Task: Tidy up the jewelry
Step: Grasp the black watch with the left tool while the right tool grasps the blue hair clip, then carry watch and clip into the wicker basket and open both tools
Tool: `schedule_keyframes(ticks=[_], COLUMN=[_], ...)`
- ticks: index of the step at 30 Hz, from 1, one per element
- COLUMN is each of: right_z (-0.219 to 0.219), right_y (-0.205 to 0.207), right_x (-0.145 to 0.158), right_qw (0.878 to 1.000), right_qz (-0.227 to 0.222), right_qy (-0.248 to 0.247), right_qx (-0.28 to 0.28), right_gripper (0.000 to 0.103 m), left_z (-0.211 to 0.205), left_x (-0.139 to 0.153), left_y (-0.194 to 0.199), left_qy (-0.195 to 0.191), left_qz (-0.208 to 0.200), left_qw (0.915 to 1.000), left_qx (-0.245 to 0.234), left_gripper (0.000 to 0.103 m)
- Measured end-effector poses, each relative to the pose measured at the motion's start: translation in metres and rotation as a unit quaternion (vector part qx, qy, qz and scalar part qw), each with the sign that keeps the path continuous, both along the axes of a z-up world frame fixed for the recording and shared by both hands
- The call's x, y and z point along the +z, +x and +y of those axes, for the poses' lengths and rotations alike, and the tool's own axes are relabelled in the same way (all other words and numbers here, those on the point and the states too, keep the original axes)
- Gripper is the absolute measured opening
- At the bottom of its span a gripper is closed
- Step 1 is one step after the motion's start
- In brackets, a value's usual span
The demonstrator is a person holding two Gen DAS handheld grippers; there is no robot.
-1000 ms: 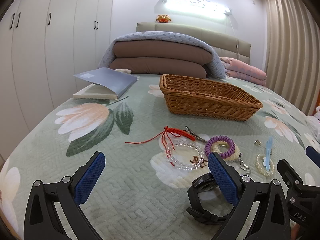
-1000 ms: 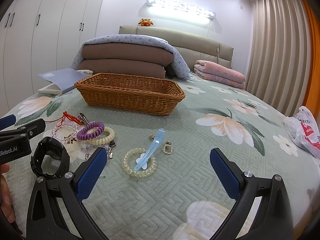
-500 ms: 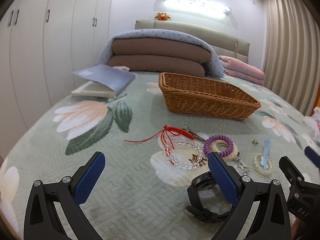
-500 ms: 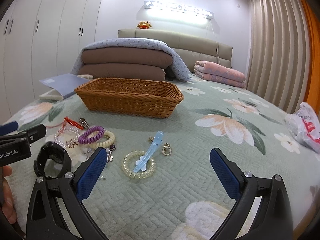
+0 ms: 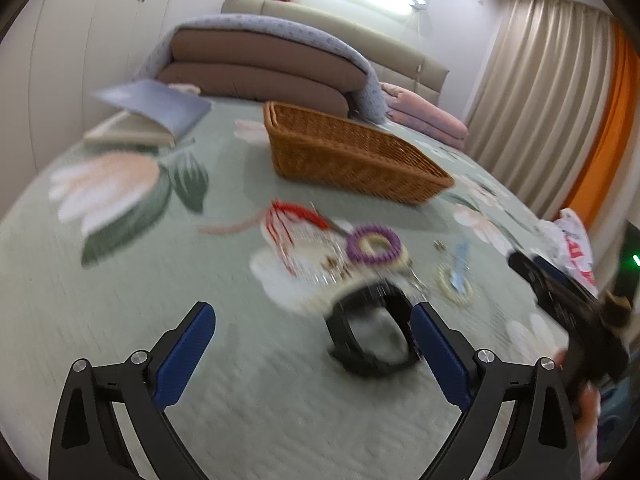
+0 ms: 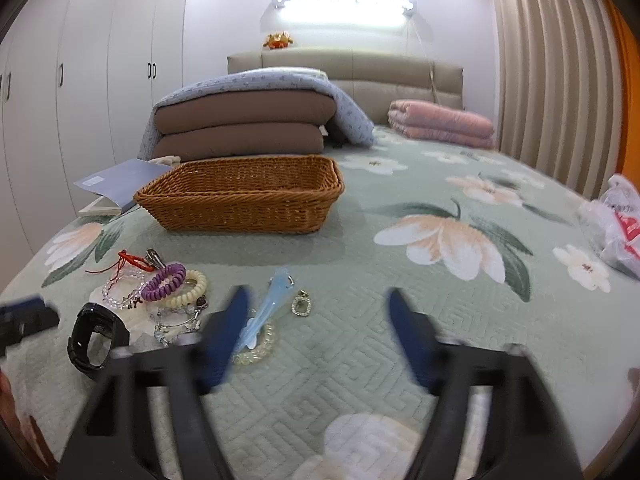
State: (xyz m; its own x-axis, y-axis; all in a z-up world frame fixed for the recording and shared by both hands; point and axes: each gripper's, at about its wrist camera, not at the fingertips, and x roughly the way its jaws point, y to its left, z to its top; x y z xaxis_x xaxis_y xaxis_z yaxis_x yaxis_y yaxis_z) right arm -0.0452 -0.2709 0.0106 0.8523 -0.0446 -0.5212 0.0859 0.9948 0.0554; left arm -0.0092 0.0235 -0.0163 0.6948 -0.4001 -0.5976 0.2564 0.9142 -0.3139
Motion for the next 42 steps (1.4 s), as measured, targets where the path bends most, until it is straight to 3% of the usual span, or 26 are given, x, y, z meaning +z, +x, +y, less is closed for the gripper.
schedule_keyframes(ticks=[1,3,5,8,13,19,22,24,26,32,42], right_z=[-0.005,-0.007,-0.005,0.005,0.024,0.022,0.026,0.029,0.032,0.034,0.026], right_y=[0.006,0.015,0.023,0.032,0.053,0.069,0.072,0.074,0.071,0.064,0.055], right_x=[-0.003,-0.011,-0.014,-0.014,-0.016,-0.025,-0.028,-0.029,-0.028,-0.022,-0.016], right_qw=[0.999,0.997,0.996,0.994,0.996,0.993,0.993,0.993,0.994,0.996,0.997], right_qz=[0.016,0.040,0.056,0.060,0.082,0.110,0.118,0.118,0.108,0.088,0.058], right_qy=[0.028,0.060,0.071,0.083,0.045,0.040,0.027,0.020,0.010,0.006,0.039], right_qx=[0.005,0.014,0.018,0.025,0.011,0.003,0.002,0.006,0.006,0.010,0.020], right_gripper=[0.052,0.051,0.044,0.042,0.034,0.030,0.023,0.016,0.014,0.014,0.014], left_z=[0.000,-0.004,-0.008,-0.012,-0.023,-0.034,-0.034,-0.032,-0.028,-0.029,-0.028], left_x=[-0.004,-0.010,-0.011,-0.014,-0.017,-0.018,-0.020,-0.022,-0.025,-0.024,-0.023], left_y=[-0.003,0.000,0.006,0.010,0.007,0.008,0.009,0.011,0.012,0.010,0.005], left_qy=[-0.007,-0.009,-0.010,-0.021,-0.032,-0.015,-0.011,-0.013,-0.028,-0.026,-0.033], left_qz=[0.007,0.019,0.029,0.036,0.034,0.026,0.028,0.034,0.039,0.032,0.023], left_qw=[1.0000,0.9998,0.9995,0.9991,0.9988,0.9987,0.9982,0.9978,0.9973,0.9977,0.9979], left_qx=[-0.001,0.000,-0.003,-0.002,0.013,0.042,0.052,0.056,0.055,0.054,0.051], left_gripper=[0.095,0.077,0.068,0.068,0.068,0.068,0.056,0.036,0.032,0.028,0.025])
